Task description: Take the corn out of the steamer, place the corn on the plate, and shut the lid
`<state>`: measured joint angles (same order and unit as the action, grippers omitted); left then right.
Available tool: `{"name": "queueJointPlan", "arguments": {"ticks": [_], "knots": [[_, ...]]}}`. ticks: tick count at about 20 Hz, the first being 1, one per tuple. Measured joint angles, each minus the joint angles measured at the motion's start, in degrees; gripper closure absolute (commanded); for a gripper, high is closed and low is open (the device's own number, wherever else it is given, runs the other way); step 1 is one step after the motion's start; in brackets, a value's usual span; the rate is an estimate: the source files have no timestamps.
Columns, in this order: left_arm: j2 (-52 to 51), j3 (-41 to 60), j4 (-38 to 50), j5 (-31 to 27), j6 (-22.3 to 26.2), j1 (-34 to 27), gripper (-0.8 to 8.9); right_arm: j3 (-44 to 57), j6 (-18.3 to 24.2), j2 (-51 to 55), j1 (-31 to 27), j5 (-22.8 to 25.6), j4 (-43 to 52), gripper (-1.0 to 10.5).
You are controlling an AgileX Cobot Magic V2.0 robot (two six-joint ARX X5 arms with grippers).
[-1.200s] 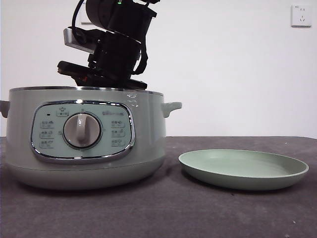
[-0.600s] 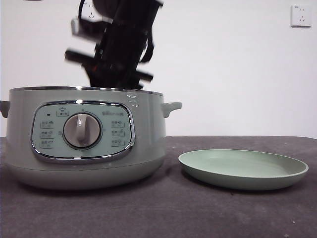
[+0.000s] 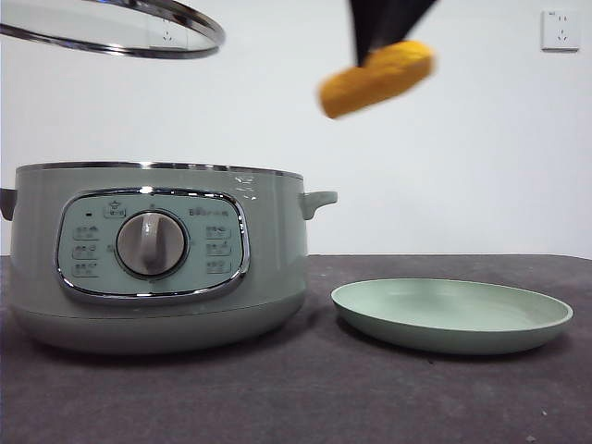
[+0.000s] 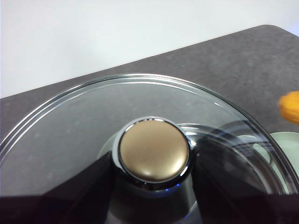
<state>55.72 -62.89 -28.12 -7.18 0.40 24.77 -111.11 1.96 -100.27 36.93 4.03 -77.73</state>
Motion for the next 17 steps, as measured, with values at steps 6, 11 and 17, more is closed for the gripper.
{"name": "queueJointPlan", "arguments": {"ticks": [6, 11, 17], "knots": [[1.8, 0.0, 1.5, 2.8, 0.0, 0.0, 8.22, 7.2, -3.3, 0.0, -5.8, 0.8, -0.1, 9.6], [1.8, 0.0, 1.7, 3.1, 0.0, 0.0, 8.22, 22.3, -4.1, 0.0, -5.9, 0.9, 9.4, 9.6], [1.8, 0.0, 1.9, 3.1, 0.0, 0.0, 8.22, 36.3, -4.4, -0.1, -5.9, 0.9, 28.5, 9.6]]}}
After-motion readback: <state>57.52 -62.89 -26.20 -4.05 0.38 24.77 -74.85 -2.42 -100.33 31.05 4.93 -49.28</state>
